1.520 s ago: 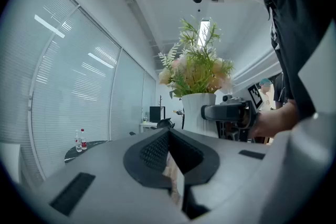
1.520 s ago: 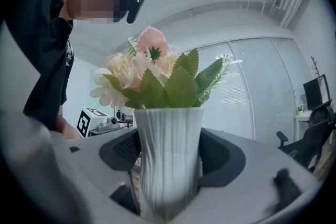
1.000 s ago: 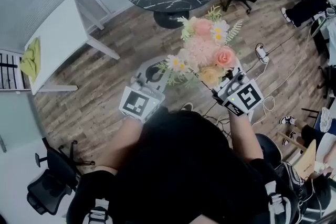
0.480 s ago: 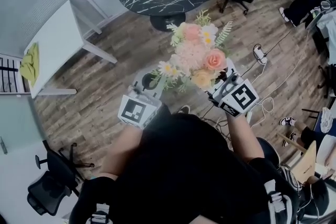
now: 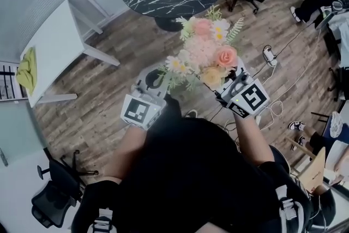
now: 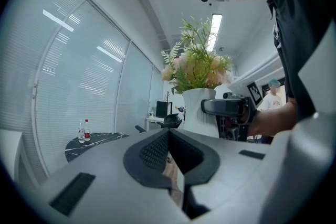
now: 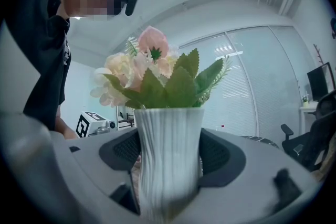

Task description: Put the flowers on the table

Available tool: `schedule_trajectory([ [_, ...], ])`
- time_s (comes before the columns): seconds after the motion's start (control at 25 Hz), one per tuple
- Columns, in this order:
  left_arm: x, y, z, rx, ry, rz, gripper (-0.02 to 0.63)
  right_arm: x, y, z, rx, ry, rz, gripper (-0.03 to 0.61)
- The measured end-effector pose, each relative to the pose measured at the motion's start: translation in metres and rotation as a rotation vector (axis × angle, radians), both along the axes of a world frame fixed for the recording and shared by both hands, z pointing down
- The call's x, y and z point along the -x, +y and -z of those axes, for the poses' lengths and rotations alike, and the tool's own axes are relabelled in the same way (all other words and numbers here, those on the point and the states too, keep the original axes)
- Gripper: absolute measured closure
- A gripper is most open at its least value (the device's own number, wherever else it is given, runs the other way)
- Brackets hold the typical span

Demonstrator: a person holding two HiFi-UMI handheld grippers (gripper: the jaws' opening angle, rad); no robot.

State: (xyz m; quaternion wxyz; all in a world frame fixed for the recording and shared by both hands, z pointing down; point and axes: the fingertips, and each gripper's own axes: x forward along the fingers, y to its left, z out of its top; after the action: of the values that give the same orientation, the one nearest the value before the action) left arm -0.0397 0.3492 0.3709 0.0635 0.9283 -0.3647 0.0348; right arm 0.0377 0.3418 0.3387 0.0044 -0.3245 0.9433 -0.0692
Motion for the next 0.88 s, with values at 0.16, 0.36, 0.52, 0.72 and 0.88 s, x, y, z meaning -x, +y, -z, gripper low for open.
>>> schedule_trajectory([
  [0.16, 0.011, -0.038, 0.003, -0.012, 0.009, -0.023, 0.606, 0.014, -0.037, 0.0, -0.006, 0.017, -0.014, 0.239],
  [0.36, 0.03, -0.085, 0.007, -0.006, 0.026, -0.048, 0.606, 0.034, -0.082, 0.001, -0.002, 0.021, -0.037, 0.239],
  [0.52, 0.046, -0.115, 0.009, -0.015, 0.033, -0.068, 0.606, 0.049, -0.112, -0.002, 0.004, 0.025, -0.062, 0.239],
  [0.72, 0.065, -0.144, 0.008, -0.021, 0.026, -0.099, 0.606, 0.065, -0.141, -0.006, 0.011, 0.031, -0.098, 0.239],
  [0.88, 0.078, -0.165, 0.003, -0.016, 0.026, -0.12, 0.606, 0.076, -0.161, -0.008, 0.017, 0.026, -0.131, 0.239],
])
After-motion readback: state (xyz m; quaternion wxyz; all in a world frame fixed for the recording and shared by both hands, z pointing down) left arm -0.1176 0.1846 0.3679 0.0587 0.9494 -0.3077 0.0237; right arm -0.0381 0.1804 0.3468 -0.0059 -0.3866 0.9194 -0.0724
